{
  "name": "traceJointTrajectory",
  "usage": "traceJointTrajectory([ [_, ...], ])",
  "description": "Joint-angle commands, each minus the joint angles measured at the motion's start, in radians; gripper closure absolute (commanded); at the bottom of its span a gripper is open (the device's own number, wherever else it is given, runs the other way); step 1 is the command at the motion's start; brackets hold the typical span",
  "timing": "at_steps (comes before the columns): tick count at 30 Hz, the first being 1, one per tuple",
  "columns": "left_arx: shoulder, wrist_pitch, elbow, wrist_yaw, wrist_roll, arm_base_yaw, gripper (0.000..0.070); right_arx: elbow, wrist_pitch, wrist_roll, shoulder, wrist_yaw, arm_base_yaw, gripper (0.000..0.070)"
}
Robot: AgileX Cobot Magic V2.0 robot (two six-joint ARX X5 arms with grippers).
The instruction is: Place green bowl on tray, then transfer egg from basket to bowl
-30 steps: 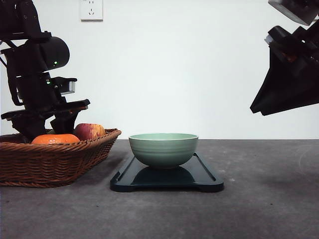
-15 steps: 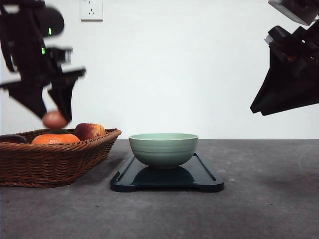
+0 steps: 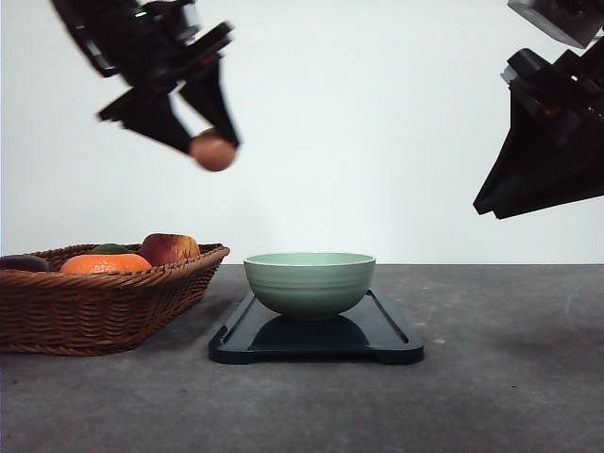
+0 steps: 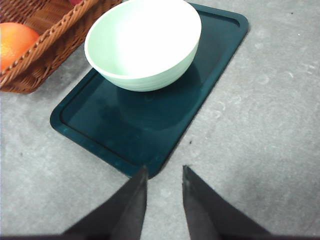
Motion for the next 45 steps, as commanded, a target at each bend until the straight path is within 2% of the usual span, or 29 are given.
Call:
traceJointTrajectory([
  [1,0.022,0.041,0.028,-0.030,0.035,-0.034,0.0472,0.008,0.009,-0.001,0.004,0.003,0.005,0.0564],
  [5,0.052,0.115,0.028,-0.140,0.086,-0.118,0.0469,0.008,0.008,-0.001,0.004,0.003,0.005,0.0564],
  [14,0.189,0.223,0.028,-0.219,0.102,-0.201,0.0469,0.008,0.002,-0.001,0.004,0.003,0.005,0.0564],
  [23,0.301,0.271,0.028,-0.223,0.101,-0.205,0.0469,0.008,0.002,-0.001,0.004,0.003,0.005,0.0564],
  [40,0.389,0.286,0.028,-0.223,0.097,-0.221,0.0467,0.008,0.002,-0.001,0.004,0.004,0.005,0.0564],
  [45,0.392,0.284,0.028,-0.222,0.096,-0.223,0.0390,0.008,0.002,-0.001,0.004,0.004,0.005,0.0564],
])
